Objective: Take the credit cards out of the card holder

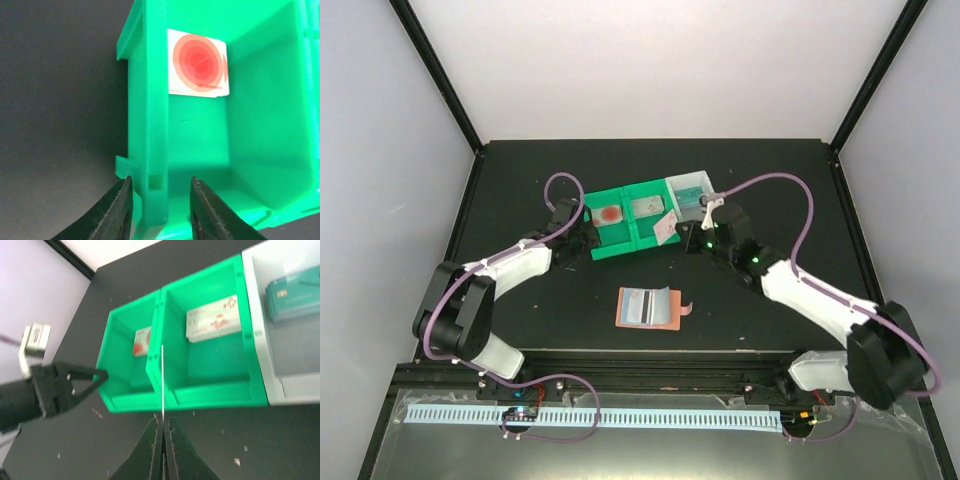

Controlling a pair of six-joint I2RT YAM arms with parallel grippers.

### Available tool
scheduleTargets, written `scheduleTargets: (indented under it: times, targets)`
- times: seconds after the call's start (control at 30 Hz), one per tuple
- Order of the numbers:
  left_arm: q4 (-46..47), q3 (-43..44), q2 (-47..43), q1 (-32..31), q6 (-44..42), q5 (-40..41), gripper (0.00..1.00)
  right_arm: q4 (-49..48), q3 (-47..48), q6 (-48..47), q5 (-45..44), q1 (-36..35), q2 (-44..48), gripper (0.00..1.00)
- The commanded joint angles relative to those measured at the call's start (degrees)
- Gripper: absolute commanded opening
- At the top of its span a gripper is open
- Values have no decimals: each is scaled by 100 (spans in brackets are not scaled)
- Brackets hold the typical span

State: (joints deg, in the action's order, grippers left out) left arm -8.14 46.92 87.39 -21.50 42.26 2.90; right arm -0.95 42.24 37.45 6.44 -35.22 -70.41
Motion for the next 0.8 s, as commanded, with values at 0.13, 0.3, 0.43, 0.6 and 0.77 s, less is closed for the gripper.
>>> scheduleTargets:
  times: [0.13, 0.3, 0.43, 0.6, 0.77]
  targets:
    - [-326, 30, -771, -48, -58, -178, 62, -348, 1450, 37, -689, 33, -1494, 1]
    - [-464, -319, -1351, -50, -371, -232, 76, -180, 2143, -20, -963, 41, -2202, 1]
    - [-586, -614, -1924, -71, -871, -656, 90, -319, 2458, 37, -942, 37, -2726, 1]
    - [-941, -993, -2574, -92, -1132, -789, 99, -232, 2911, 219, -914, 42, -3356, 1]
    - [-889, -1493, -3521, -91, -1180, -1015, 99, -283, 3151, 341, -978, 41, -3795, 1]
